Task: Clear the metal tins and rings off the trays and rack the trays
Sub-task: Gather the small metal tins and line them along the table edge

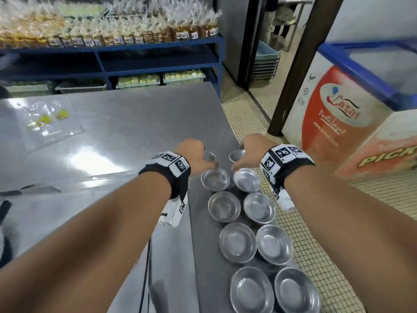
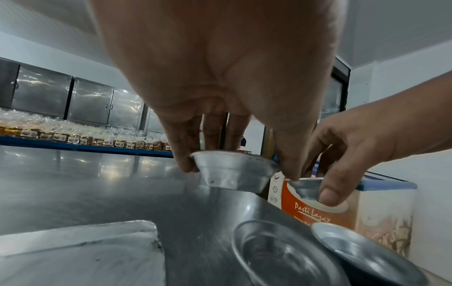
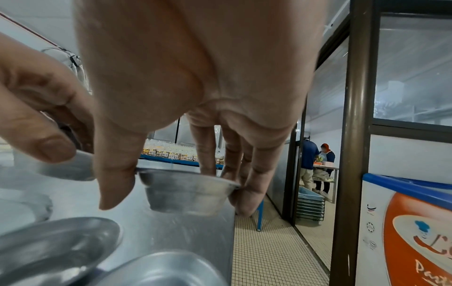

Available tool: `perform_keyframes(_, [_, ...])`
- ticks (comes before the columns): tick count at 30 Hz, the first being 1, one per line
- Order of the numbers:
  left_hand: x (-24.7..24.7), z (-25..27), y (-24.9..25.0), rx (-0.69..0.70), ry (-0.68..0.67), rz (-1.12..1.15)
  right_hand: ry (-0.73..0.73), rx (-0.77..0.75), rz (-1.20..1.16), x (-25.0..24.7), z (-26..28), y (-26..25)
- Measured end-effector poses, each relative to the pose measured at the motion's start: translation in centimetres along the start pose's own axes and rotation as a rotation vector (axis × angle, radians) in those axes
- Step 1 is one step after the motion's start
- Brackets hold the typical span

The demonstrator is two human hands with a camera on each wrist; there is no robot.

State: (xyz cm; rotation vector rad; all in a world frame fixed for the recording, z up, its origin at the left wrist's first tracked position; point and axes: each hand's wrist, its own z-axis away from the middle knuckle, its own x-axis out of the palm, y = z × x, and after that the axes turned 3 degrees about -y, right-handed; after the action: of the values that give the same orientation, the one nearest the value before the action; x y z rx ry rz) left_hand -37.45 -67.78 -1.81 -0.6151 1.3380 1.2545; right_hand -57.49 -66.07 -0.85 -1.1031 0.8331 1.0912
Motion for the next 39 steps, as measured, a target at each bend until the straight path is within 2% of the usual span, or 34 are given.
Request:
perform_keyframes(6, [3.0, -4.8, 0.4, -0.014, 0.021, -0.007, -0.038, -0.007, 0.017, 1.9, -4.4, 1.1])
perform_keyframes(10, [4.6, -6.7, -0.1, -0.016, 0.064, -0.018, -0.036, 0.004, 0.019, 2.8, -5.5, 1.3])
perform_keyframes(15, [5.6, -7.0, -0.6, -0.004, 0.076, -0.032, -0.012, -0.023, 0.051, 4.0, -6.1, 1.0])
perform_keyframes(18, [5.8, -5.6, -0.7, 0.014, 0.091, 0.038, 0.008, -0.027, 0.064, 3.9, -5.3, 0.7])
perform_keyframes(22, [4.7, -2.8, -1.0, 0.014, 0.118, 0.051, 0.037, -0.011, 0.096, 2.9, -3.1, 0.1])
perform_keyframes(27, [1.7, 2.8, -1.4, 0.022, 0.066, 0.042, 0.057, -0.031, 0.14, 1.9, 2.0, -2.3])
perform_keyframes(31, [-0.2, 9.1, -2.4, 0.003, -0.017, 0.061, 0.038, -0.035, 0.108, 1.5, 7.7, -6.2])
perform_keyframes(35, [-1.8, 16.5, -4.1, 0.004, -0.003, 0.055, 0.022, -0.036, 0.062, 1.8, 14.1, -10.7])
perform_keyframes(39, [-2.6, 24.6, -6.1, 0.014, 0.02, 0.038, 0.084, -0.06, 0.071, 3.1, 21.1, -15.5])
